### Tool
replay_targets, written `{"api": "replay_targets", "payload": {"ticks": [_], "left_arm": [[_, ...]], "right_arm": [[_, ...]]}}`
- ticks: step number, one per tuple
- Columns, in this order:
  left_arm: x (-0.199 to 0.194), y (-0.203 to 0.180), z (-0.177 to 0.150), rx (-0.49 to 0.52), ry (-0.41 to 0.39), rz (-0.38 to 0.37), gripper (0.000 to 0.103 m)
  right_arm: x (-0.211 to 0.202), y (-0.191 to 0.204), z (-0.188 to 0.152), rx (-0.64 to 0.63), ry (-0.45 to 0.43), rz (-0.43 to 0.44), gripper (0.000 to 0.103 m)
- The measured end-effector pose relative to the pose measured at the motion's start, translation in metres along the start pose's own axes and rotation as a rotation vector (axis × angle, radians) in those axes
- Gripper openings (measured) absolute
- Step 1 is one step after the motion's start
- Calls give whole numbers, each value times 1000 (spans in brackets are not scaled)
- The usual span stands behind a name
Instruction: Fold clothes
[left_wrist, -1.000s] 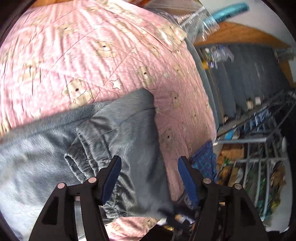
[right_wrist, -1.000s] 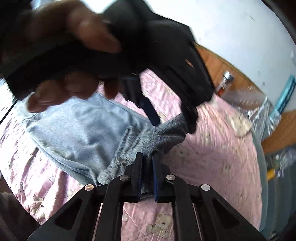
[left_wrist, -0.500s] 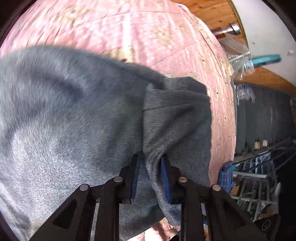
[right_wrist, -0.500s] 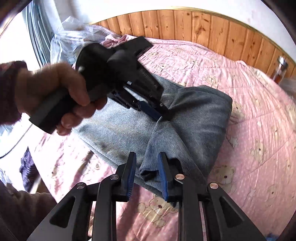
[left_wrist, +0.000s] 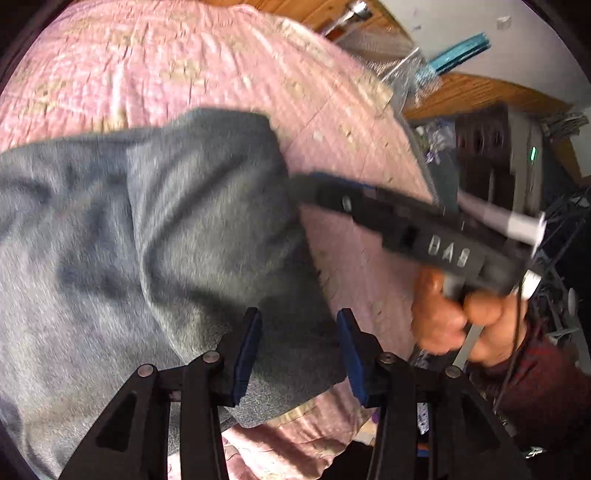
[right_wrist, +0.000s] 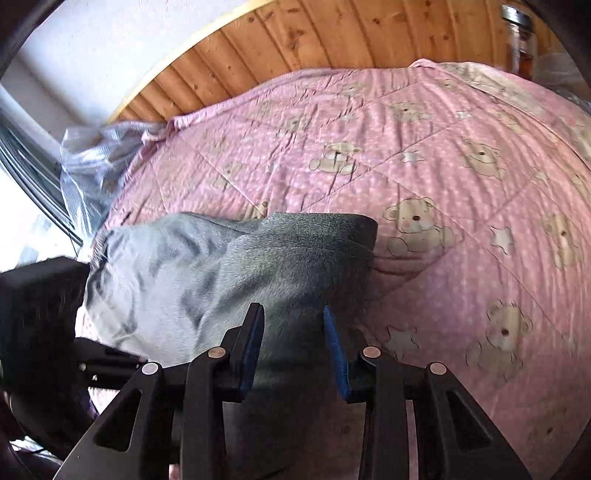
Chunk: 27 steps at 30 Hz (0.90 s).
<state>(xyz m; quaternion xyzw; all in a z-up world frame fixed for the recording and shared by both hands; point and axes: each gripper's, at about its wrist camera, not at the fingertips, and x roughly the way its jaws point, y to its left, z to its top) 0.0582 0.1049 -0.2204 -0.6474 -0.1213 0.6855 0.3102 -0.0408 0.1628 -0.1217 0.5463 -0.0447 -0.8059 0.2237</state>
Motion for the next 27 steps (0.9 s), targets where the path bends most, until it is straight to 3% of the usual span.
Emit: {"api": "replay_targets", "payload": {"ticks": [2, 6, 7, 9, 11, 12, 15, 17, 18, 19, 22, 27], "left_arm": [[19, 11, -13, -16, 19, 71, 42], [9, 10, -10, -125, -18, -37, 43], [-1, 9, -5, -142, -48, -75, 43], [-18, 18, 12, -193, -137, -79, 44], [-31, 33, 31, -260, -218, -56, 56], [-26, 42, 43, -298, -228, -37, 57], [-3, 58, 86, -343, -192, -20, 57], [12, 56, 108, -303, -153, -20, 57], [6, 62, 109, -278, -146, -5, 57], [-2, 68, 106, -262, -147, 18, 57], [-25, 77, 102, -232, -158, 42, 15], [-65, 78, 98, -214, -182, 27, 12]], "right_arm": [[24, -10, 3, -9, 16, -44, 37], [-7, 1, -2, 5, -46, -90, 38], [-27, 11, -10, -7, -85, -77, 38], [-56, 31, -30, -46, -114, -22, 40], [-70, 59, -54, -122, -103, 35, 45], [-65, 76, -65, -182, -79, 48, 47], [-41, 128, -95, -372, 1, 54, 52], [-19, 152, -111, -492, 46, -20, 51], [-8, 159, -117, -540, 56, -84, 40], [0, 161, -120, -558, 72, -129, 13], [-12, 159, -110, -490, 34, -106, 6], [-29, 191, -91, -475, -25, -15, 6]]}}
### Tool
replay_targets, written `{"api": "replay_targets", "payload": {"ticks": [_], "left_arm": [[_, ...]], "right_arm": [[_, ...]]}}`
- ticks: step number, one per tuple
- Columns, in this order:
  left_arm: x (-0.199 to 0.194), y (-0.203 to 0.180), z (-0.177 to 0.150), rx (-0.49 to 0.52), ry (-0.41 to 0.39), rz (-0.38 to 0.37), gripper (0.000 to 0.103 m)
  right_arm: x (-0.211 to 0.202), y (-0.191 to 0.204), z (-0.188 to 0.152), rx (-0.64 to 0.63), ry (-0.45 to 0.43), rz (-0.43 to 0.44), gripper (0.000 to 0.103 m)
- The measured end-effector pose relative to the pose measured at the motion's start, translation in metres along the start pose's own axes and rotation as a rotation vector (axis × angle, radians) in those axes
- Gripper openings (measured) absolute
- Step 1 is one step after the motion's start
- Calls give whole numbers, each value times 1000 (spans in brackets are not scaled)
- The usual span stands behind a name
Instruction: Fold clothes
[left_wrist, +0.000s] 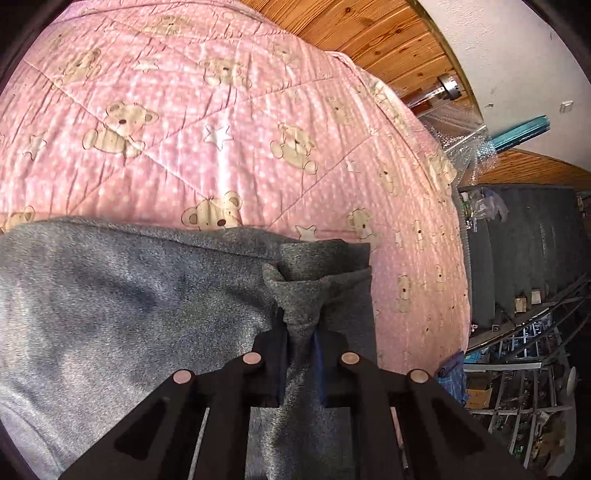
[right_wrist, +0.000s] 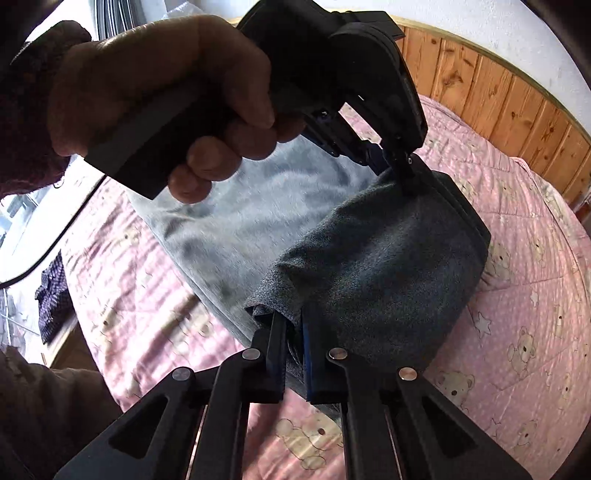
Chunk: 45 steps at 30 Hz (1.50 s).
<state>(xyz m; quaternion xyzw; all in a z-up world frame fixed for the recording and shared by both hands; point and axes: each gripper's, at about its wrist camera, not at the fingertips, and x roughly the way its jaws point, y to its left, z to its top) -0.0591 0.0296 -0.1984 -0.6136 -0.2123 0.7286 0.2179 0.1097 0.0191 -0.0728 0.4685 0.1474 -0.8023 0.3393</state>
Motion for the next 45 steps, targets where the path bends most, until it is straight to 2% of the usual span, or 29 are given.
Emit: {"api": "replay_targets", "payload": {"ticks": [2, 5, 6, 7, 8, 10, 12, 13, 15, 17, 19, 21, 22, 24, 26, 27, 28, 29, 31, 33, 36, 38, 39, 40, 42, 45], "left_arm": [[-10, 13, -2, 18, 18, 42, 12], [0, 49, -13, 3, 97, 107, 13], [7, 59, -16, -3, 110, 137, 16], [9, 66, -17, -14, 97, 133, 19], [7, 69, -18, -30, 65, 105, 20], [-13, 68, -25, -56, -8, 79, 25], [-42, 59, -39, -49, -91, 48, 26], [-53, 53, -48, -38, -123, 32, 30], [-64, 40, -67, -17, -151, -7, 31], [-51, 33, -84, -1, -100, -54, 32], [-22, 34, -95, 5, -26, -29, 32], [1, 50, -107, -27, 24, 5, 31], [1, 55, -111, -40, 15, 6, 30], [-21, 54, -115, -57, -42, -32, 30], [-45, 55, -122, -64, -112, -121, 32], [-51, 59, -127, -74, -129, -145, 35], [-52, 66, -132, -93, -122, -133, 40], [-48, 77, -137, -121, -91, -84, 40], [-52, 101, -149, -186, -67, -41, 40], [-83, 123, -160, -226, -135, -53, 40], [-156, 168, -172, -286, -289, -33, 40], [-210, 215, -186, -376, -397, 22, 49], [-237, 244, -194, -446, -456, 71, 53], [-259, 277, -203, -530, -519, 112, 62], [-293, 343, -223, -715, -626, 173, 67], [-309, 418, -239, -899, -696, 152, 68]], "right_arm": [[12, 7, 9, 5, 4, 16, 6], [46, 7, 7, 28, 71, 36, 7], [56, 4, 3, 44, 96, 52, 15], [55, -2, 2, 64, 108, 83, 22], [51, -8, 1, 84, 117, 118, 23], [15, -35, 7, 156, 28, 150, 27], [-18, -74, 10, 279, -69, 146, 28], [-25, -92, 11, 322, -96, 123, 28], [-13, -107, 9, 341, -66, 111, 27], [20, -96, 1, 268, 24, 114, 26], [63, -78, -16, 172, 160, 78, 26], [64, -67, -16, 86, 161, 52, 26], [59, -69, -9, 91, 173, 59, 26], [36, -83, 9, 126, 80, 56, 26], [28, -110, 29, 207, 15, 30, 26], [37, -125, 34, 243, 15, -5, 27], [48, -139, 38, 278, 20, -42, 28], [69, -145, 37, 292, 66, -88, 29], [107, -163, 31, 325, 185, -122, 43], [101, -170, 41, 363, 220, -105, 43], [72, -156, 57, 333, 160, -182, 44], [66, -141, 73, 329, 145, -169, 45], [64, -128, 79, 311, 143, -168, 45], [68, -110, 84, 288, 148, -160, 45], [77, -73, 91, 237, 160, -151, 45], [90, -22, 98, 150, 183, -128, 45]]}}
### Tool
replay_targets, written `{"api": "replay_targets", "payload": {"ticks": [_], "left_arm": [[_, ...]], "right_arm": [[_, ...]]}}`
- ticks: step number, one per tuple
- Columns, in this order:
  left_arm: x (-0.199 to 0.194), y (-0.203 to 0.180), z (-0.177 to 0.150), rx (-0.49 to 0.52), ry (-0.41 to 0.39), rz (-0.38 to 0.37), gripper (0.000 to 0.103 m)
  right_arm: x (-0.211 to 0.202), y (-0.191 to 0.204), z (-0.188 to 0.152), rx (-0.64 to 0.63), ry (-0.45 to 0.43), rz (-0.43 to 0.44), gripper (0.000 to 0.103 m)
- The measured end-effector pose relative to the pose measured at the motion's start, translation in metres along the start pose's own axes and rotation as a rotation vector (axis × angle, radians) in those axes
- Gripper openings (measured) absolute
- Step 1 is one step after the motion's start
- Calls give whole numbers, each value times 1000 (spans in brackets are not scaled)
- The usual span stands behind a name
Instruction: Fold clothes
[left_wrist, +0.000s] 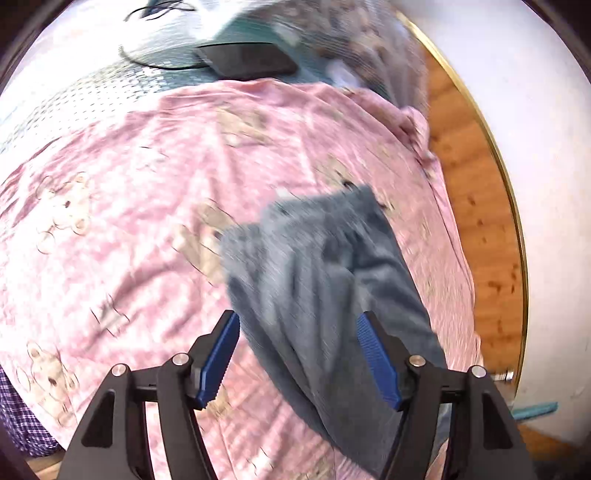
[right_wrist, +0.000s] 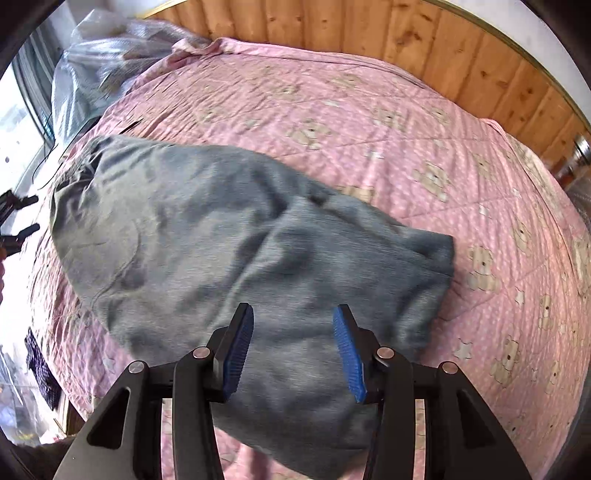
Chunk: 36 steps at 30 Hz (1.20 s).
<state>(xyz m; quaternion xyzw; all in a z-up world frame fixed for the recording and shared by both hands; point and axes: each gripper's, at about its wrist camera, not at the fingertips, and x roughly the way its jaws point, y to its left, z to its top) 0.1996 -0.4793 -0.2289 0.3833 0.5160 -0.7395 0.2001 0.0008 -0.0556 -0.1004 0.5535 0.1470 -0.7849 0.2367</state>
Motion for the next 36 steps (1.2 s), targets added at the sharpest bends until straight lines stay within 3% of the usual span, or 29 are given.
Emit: {"api": "replay_targets", "payload": {"ticks": [5, 10, 12, 13, 14, 16, 19, 21, 22, 25, 29, 31, 34, 36], "left_arm": [[46, 12, 29, -71, 53, -31, 68], [45, 0, 35, -62, 53, -56, 73], [41, -10, 34, -3, 49, -53, 72], [40, -14, 34, 32, 46, -43, 68], [39, -17, 33, 68, 44, -33, 50], [39, -20, 35, 104, 52, -29, 24], [30, -24, 41, 160, 44, -53, 19], [21, -30, 44, 217, 32, -65, 18], [16, -39, 42, 271, 22, -69, 17], [0, -86, 15, 529, -19, -78, 17], [1, -163, -80, 1026, -8, -149, 17], [14, -184, -133, 1235, 42, -180, 17], [38, -193, -202, 1467, 113, -184, 17], [57, -189, -234, 1576, 163, -148, 17]], "right_arm": [[11, 97, 24, -169, 4, 65, 45], [40, 162, 63, -232, 19, 111, 45], [55, 174, 76, -211, 23, 113, 45], [66, 178, 82, -191, 34, 113, 45], [79, 180, 85, -170, 52, 114, 45], [102, 184, 84, -162, 74, 92, 47], [116, 190, 80, -199, 96, 55, 48], [116, 179, 85, -144, 141, 105, 47], [113, 168, 89, -90, 152, 139, 46], [75, 134, 106, 54, 46, 202, 47], [11, 87, 120, 172, -116, 290, 54], [1, 60, 111, 217, -139, 260, 56], [26, 15, 77, 334, -58, 198, 56], [47, -7, 50, 410, 12, 187, 56]]}}
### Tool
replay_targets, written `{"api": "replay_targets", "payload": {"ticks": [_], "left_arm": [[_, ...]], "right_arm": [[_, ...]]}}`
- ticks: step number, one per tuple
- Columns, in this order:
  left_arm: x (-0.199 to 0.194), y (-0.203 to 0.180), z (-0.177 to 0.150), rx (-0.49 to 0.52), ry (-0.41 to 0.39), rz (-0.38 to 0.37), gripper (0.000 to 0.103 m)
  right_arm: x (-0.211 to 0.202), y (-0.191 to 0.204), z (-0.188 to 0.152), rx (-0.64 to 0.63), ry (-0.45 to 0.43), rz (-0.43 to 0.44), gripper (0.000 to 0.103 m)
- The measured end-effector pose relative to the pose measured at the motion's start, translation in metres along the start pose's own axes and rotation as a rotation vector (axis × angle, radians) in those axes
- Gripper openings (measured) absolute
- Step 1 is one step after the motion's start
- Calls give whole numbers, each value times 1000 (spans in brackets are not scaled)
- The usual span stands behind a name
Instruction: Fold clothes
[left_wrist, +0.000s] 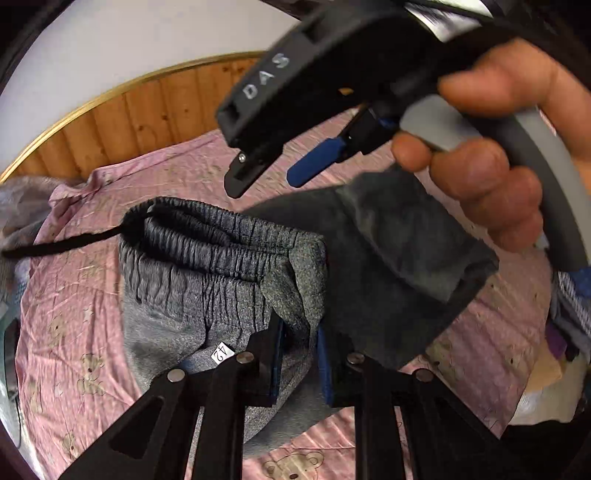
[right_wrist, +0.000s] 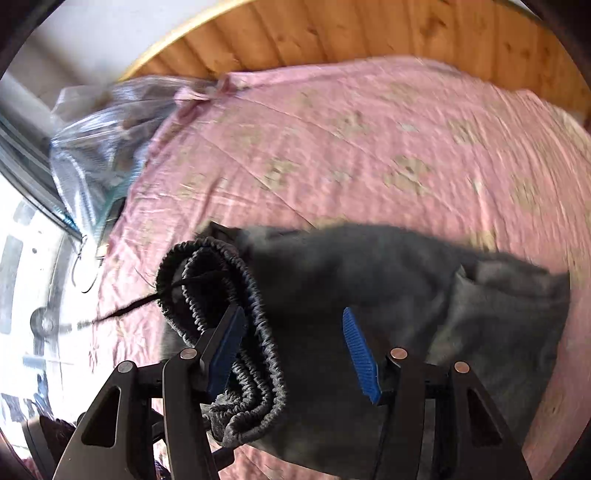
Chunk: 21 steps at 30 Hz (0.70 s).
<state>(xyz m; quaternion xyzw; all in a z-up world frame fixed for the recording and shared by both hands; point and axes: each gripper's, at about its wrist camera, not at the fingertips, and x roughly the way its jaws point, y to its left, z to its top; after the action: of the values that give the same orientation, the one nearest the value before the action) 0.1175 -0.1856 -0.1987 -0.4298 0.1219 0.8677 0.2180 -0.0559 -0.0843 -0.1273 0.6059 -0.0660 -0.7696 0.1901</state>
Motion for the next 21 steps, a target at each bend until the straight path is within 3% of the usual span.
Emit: {"api": "replay_targets", "payload": {"ticks": [4, 7, 12, 13, 15, 16, 19, 21], "left_arm": [[22, -11, -11, 36, 75, -14, 18], [19, -5, -10, 8, 80, -35, 20], [13, 4, -12, -23, 77, -64, 21], [12, 5, -13, -29, 79, -66, 21], [6, 8, -13, -32, 69, -71, 21], [2, 9, -12, -33, 57, -76, 21], [-21, 15, -4, -46, -10, -116, 21], [-32, 17, 3, -69, -44, -183, 21]], "right_arm": [[3, -9, -13, -4, -1, 44, 57], [-4, 17, -3, -85, -28, 105, 62], [38, 57, 26, -189, 21, 89, 66], [53, 58, 27, -198, 60, 65, 62], [75, 56, 26, -211, 121, 18, 34], [67, 52, 24, -201, 100, 30, 28], [28, 37, 16, -173, 10, 15, 26], [20, 19, 9, -144, 0, -30, 26]]}}
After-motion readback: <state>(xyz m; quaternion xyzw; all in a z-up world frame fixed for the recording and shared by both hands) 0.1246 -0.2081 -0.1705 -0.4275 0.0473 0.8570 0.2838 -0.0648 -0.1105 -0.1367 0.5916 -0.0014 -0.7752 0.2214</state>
